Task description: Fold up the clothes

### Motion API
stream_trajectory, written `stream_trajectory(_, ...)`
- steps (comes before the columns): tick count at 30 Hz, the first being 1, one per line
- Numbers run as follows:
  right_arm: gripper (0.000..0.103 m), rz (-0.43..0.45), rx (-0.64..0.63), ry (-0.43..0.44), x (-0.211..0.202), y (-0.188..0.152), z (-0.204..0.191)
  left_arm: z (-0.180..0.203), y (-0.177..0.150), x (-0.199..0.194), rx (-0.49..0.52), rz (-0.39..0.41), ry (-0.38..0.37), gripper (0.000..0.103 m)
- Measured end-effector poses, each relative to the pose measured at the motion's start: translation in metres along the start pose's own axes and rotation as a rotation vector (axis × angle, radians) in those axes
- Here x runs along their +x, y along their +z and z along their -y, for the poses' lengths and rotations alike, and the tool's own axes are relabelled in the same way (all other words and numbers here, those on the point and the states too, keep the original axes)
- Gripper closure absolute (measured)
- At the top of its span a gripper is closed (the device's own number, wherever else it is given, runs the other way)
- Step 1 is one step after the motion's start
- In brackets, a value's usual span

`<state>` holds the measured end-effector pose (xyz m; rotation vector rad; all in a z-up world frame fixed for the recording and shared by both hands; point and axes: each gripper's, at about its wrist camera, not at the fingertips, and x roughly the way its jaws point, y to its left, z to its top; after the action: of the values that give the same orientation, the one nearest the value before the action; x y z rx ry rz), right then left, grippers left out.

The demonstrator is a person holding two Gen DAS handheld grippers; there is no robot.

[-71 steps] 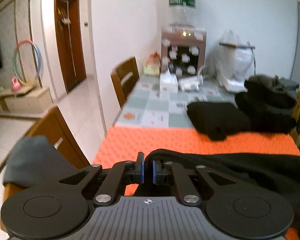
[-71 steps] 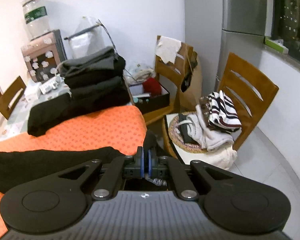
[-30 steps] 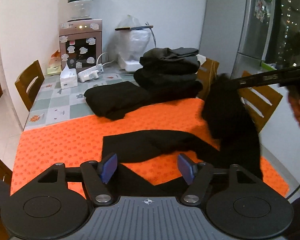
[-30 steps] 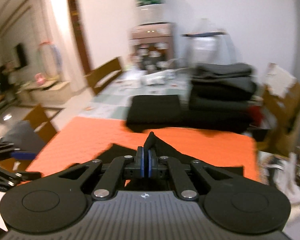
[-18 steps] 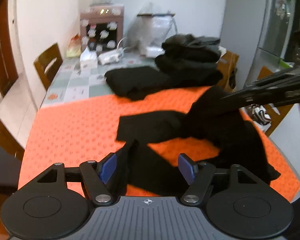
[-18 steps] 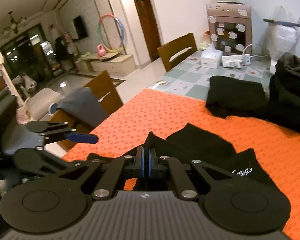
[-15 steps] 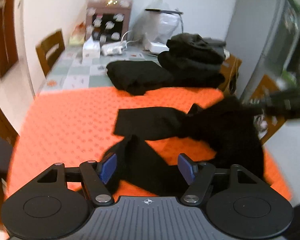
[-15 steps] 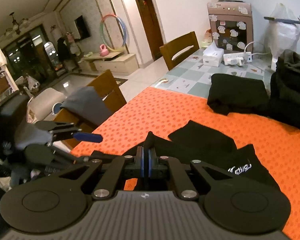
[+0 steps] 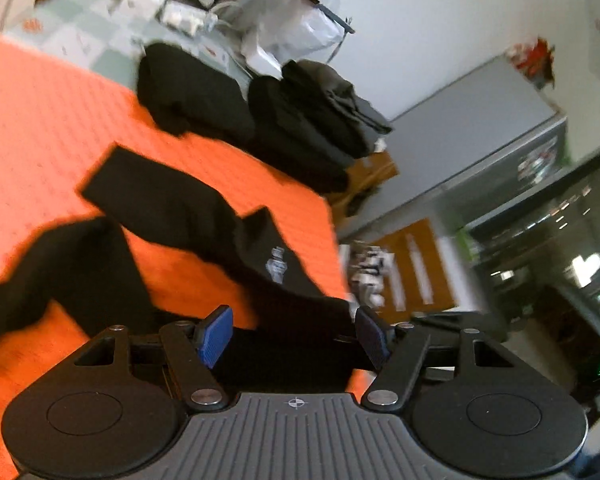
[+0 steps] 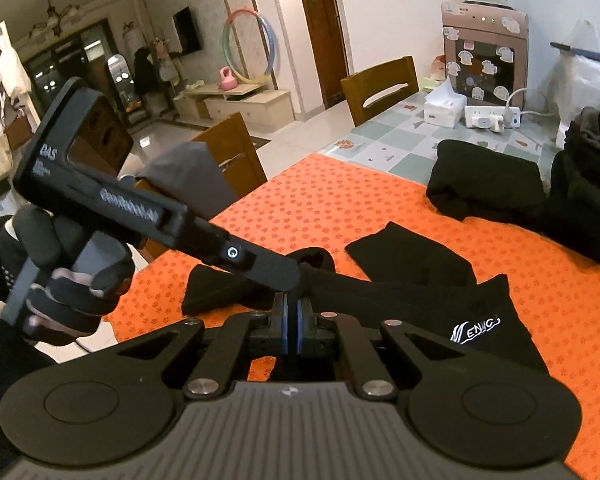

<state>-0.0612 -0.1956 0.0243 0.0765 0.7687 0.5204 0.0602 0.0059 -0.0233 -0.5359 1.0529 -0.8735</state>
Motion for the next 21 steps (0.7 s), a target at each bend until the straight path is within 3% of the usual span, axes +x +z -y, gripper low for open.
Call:
stream_trajectory(5,0.098,-0.001,0.001,0.009,0.005,-0.001,0.006,-0.002,-0.005,0.004,-0.096,0.012,-0.015,0.034)
stream_trajectory(8,0.097,-0.014,-0.025,0.025,0.009,0.000,0.006,-0.007,-0.008,0.008,-0.170,0.015,-0.028,0.040)
stream_trajectory(9,0.097,-0.018,-0.034,0.031,0.011,0.000,0.006,-0.009,-0.009,0.010,-0.195,0.014,-0.034,0.045)
stream_trajectory(12,0.095,-0.033,-0.051,0.052,0.014,0.000,0.007,-0.016,-0.013,0.018,-0.275,0.012,-0.046,0.074)
stream_trajectory(13,0.089,-0.050,-0.058,0.067,0.015,0.000,0.008,-0.019,-0.014,0.020,-0.300,0.020,-0.038,0.089)
stream_trajectory(17,0.059,-0.081,-0.086,0.079,0.008,-0.007,0.022,-0.022,-0.015,0.023,-0.312,0.053,0.054,0.093)
stream_trajectory(21,0.058,-0.090,-0.006,0.046,-0.007,-0.015,0.068,-0.019,-0.017,0.024,-0.277,0.060,0.134,0.093)
